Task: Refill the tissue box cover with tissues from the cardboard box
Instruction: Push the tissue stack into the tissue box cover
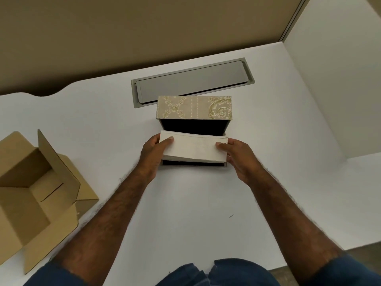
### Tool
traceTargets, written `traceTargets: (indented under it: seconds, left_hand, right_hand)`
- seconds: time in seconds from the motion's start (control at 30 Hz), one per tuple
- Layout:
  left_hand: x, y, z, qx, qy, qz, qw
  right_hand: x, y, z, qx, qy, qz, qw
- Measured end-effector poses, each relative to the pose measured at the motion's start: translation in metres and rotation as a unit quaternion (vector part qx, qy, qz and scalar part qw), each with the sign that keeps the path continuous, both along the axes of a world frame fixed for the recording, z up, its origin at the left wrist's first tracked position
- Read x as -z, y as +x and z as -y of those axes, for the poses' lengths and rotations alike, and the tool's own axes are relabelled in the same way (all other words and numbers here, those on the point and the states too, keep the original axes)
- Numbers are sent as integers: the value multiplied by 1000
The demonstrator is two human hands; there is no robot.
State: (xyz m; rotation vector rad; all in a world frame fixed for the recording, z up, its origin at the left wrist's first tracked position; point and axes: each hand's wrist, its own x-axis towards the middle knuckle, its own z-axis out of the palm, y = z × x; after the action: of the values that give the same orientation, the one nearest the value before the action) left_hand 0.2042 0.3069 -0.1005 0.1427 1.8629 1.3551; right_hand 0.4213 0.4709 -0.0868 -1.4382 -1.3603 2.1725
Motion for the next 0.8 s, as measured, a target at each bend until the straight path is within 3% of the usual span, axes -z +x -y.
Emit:
traceTargets:
  seconds: [0.17,0.5,0.8]
  left_hand:
    - [-5,2,-1,26,-37,-40,998]
    - [-17,6,4,31,-61,-42,997]
    - [-19,20,7,11,-108,-44,993]
  right_hand:
    - [-4,1,-1,-3,16,1,1000]
    - [-6,9,0,53,3,-7,999]
    - [0,21,33,9,36,-29,999]
